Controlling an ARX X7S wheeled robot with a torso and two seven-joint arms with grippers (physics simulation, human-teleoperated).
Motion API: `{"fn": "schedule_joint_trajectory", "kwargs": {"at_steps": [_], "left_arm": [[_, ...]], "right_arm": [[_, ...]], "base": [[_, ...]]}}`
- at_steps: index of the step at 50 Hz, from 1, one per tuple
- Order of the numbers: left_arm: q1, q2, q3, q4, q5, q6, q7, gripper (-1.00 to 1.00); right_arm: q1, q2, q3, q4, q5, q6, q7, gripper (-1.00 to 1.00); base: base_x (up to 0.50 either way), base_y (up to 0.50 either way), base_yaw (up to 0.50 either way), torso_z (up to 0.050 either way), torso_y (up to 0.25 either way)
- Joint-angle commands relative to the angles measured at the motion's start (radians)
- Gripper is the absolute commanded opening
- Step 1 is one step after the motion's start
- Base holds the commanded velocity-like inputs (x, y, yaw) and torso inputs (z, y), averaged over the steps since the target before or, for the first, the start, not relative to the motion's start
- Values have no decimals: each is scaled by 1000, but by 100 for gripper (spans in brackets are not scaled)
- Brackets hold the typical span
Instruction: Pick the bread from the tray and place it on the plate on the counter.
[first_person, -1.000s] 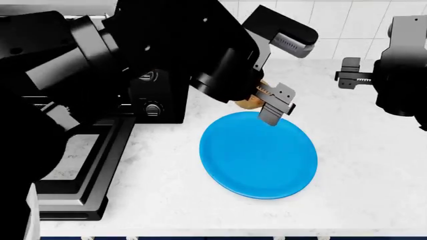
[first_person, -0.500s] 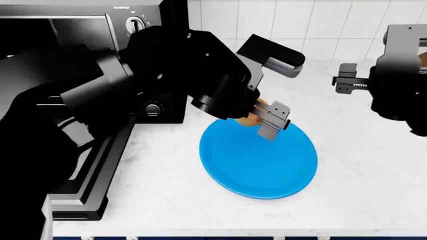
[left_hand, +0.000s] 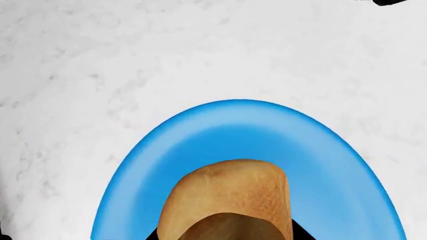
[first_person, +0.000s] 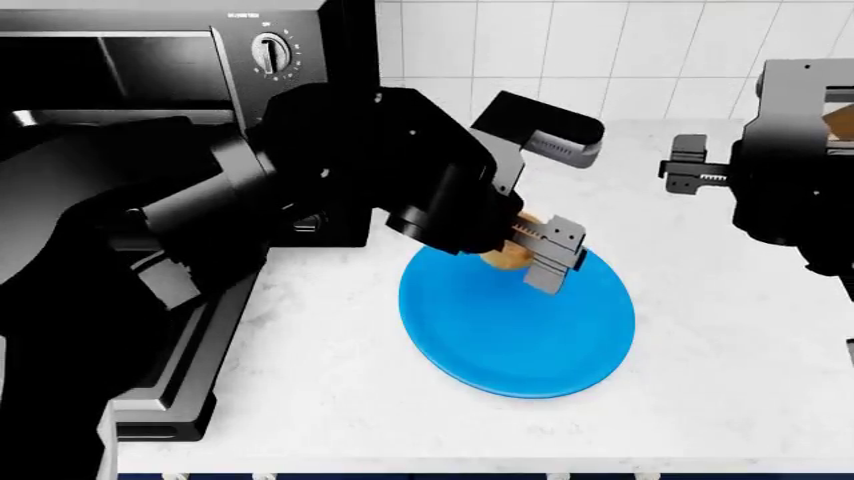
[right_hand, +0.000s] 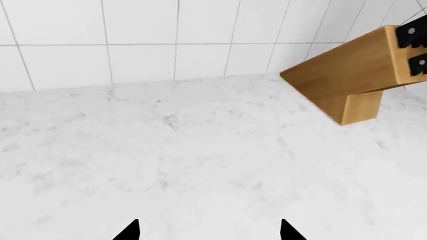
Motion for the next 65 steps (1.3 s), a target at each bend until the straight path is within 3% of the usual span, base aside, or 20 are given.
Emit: {"fn": "schedule_joint_trajectory", "kwargs": {"at_steps": [1,13,14,25,30,38,48,65], "left_arm": [[6,0,-4,-31,-33,3,13,-100],[-46,-14,-37,4,-109,-30,-19,-100],[-53,-15,-40,7,-114,-35,-19,100],[-236,-62,-106,16,-201,-52,-134,100],[-302,-93,-142,29,-125,74,-181,100],[-397,-113,-166,47,-70,114,-199,100],[-531,-158,-240,56,-161,29,-243,100],[-541,-205,-510,99,-154,-161,-381,100]], "right_arm": [[1,-12,-4,30,-10,-12,-9,100],[-9,-3,0,20,-8,-11,-2,100],[-10,-2,0,21,-8,-12,-2,100],[-24,6,9,4,2,-12,7,100],[-29,8,11,1,3,-13,10,100],[-23,-2,5,13,-5,-16,1,100],[-16,15,18,-29,14,7,18,100],[24,114,123,-386,190,132,107,100]], "base": [[0,0,0,0,10],[0,0,0,0,0],[0,0,0,0,0],[0,0,0,0,0],[0,0,0,0,0],[0,0,0,0,0],[0,0,0,0,0],[0,0,0,0,0]]}}
